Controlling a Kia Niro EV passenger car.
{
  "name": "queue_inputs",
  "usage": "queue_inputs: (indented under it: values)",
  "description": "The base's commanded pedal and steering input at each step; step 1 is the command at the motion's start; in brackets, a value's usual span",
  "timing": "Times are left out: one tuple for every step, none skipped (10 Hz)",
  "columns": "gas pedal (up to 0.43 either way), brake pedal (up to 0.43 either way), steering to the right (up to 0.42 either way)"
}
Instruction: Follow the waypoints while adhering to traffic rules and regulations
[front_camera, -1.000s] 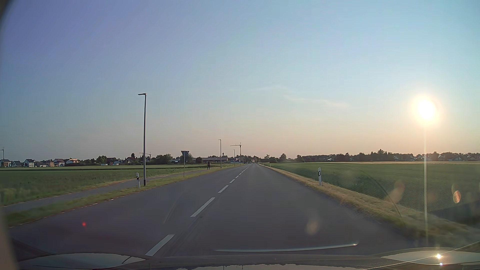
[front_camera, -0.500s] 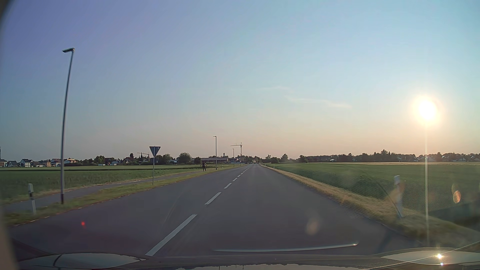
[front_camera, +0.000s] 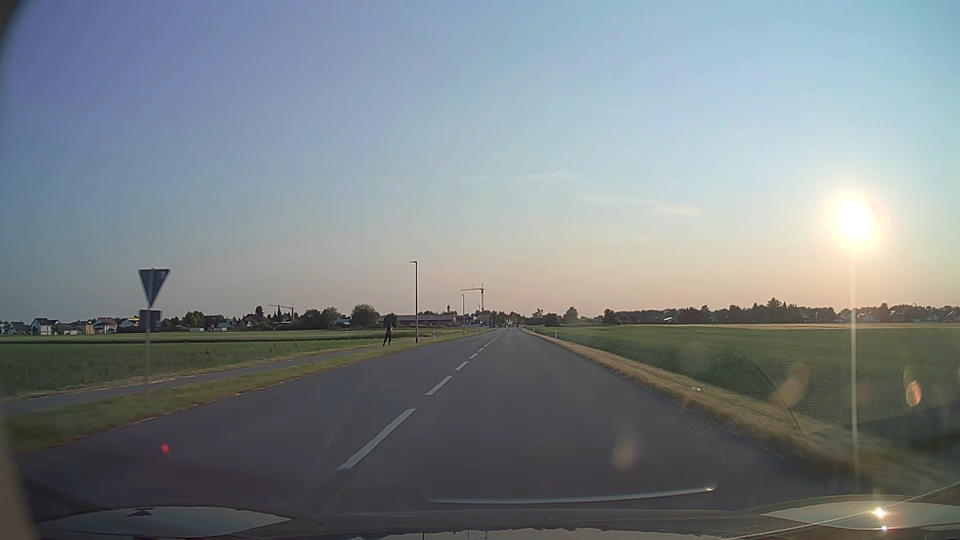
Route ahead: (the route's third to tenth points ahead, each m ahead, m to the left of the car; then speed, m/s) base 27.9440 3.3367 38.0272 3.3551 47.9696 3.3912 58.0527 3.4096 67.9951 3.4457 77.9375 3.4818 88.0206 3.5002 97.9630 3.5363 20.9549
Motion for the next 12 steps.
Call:
queue_inputs:
  values:
    - [0.480,0.018,-0.001]
    - [0.461,0.018,-0.002]
    - [0.449,0.018,-0.001]
    - [0.421,0.018,-0.001]
    - [0.398,0.012,-0.001]
    - [0.370,0.018,-0.001]
    - [0.370,0.018,0.000]
    - [0.350,0.018,0.000]
    - [0.319,0.012,0.000]
    - [0.287,0.018,0.000]
    - [0.280,0.018,0.000]
    - [0.268,0.018,0.000]
